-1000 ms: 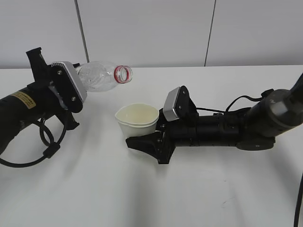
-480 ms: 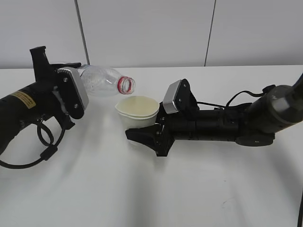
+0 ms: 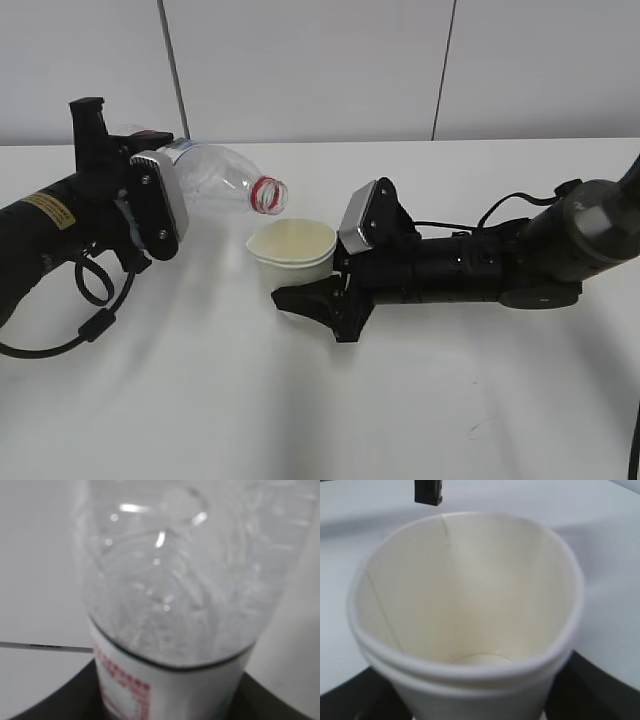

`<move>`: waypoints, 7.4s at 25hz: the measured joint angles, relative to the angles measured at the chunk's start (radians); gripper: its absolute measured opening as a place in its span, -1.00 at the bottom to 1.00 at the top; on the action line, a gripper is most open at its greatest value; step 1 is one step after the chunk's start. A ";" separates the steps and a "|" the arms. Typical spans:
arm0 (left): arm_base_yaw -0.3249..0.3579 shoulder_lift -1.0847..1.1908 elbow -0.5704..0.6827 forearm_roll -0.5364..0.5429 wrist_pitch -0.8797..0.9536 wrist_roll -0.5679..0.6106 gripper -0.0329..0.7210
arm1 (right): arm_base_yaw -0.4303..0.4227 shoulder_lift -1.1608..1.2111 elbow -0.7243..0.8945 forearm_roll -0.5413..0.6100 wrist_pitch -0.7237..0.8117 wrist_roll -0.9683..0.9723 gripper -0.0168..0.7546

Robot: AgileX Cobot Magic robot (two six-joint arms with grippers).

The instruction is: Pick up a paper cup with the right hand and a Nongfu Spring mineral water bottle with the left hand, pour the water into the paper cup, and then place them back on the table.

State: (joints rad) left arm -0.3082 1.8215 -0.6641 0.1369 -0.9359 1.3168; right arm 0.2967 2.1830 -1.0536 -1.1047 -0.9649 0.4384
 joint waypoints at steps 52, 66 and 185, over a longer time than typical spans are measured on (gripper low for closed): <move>0.000 0.000 0.000 -0.038 -0.039 0.223 0.00 | 0.000 0.000 0.000 -0.091 -0.019 0.005 0.31; 0.000 0.000 0.000 -0.038 -0.067 0.236 0.00 | 0.000 0.000 0.000 -0.094 -0.019 0.005 0.30; 0.190 0.009 -0.026 -0.240 0.413 -1.126 0.59 | -0.264 -0.153 0.070 1.090 0.607 -0.396 0.58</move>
State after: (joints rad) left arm -0.1179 1.8304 -0.6897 -0.1035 -0.5225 0.1908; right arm 0.0331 2.0297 -0.9832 -0.0143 -0.3584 0.0421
